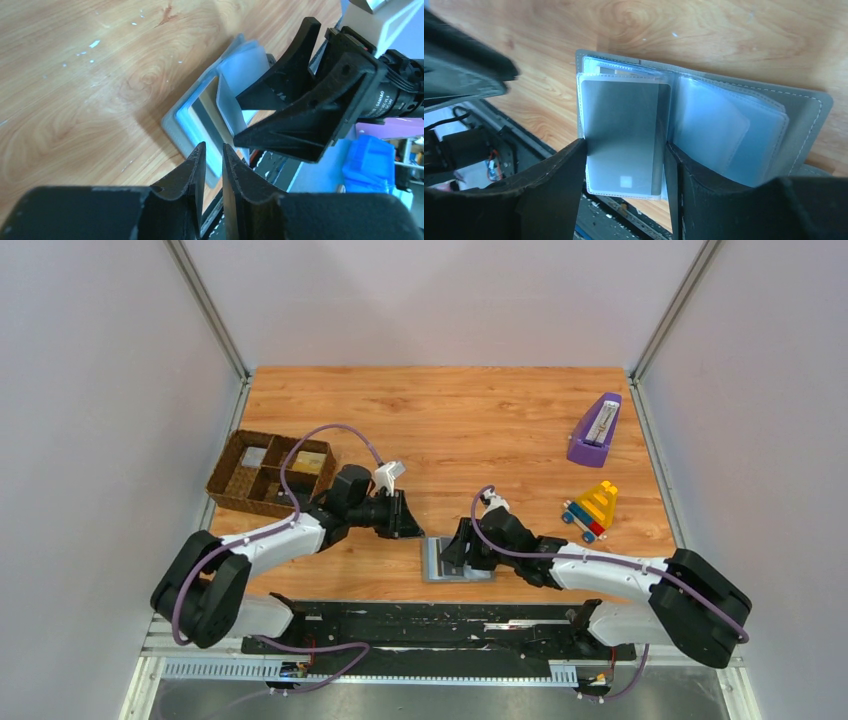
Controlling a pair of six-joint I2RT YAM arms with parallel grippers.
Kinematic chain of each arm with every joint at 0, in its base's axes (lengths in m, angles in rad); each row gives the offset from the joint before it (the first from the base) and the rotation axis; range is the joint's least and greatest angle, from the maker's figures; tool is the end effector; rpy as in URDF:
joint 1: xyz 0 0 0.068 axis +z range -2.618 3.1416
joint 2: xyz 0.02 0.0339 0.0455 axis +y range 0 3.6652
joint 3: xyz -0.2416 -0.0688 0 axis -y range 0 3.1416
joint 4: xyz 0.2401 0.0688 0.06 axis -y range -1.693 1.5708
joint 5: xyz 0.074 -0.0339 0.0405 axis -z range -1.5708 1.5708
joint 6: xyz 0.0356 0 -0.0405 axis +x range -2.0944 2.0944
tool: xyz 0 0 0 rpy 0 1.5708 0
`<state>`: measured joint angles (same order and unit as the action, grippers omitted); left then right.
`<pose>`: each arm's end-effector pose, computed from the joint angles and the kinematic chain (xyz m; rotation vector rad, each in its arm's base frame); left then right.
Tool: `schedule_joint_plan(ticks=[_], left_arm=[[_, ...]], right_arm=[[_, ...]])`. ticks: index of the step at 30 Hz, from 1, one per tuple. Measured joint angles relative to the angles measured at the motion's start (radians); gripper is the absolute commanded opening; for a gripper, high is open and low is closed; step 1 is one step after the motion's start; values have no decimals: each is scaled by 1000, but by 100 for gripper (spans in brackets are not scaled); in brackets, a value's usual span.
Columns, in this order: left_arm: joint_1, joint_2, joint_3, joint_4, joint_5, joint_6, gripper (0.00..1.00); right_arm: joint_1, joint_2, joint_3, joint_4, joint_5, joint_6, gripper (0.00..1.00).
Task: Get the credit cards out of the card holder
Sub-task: Remove the credit card from the card holder.
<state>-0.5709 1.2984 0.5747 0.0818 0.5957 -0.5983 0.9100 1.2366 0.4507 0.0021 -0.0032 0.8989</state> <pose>0.2059 -0.1560 0.1702 0.3325 2.3783 -1.2639 0.1414 0.1821 0.1369 -0.0157 2.5331 0.8292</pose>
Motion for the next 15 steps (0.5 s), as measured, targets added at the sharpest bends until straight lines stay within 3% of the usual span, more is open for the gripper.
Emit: schedule_joint_plan(ticks=[7,15], left_arm=[[-38,157,0,124,43,-68,20],[-71,238,16,145,53,-86,20]], right_arm=[[-10,-14,-26,94,-70,-8,47],[-16,-29,-29,123,-93,-8,46]])
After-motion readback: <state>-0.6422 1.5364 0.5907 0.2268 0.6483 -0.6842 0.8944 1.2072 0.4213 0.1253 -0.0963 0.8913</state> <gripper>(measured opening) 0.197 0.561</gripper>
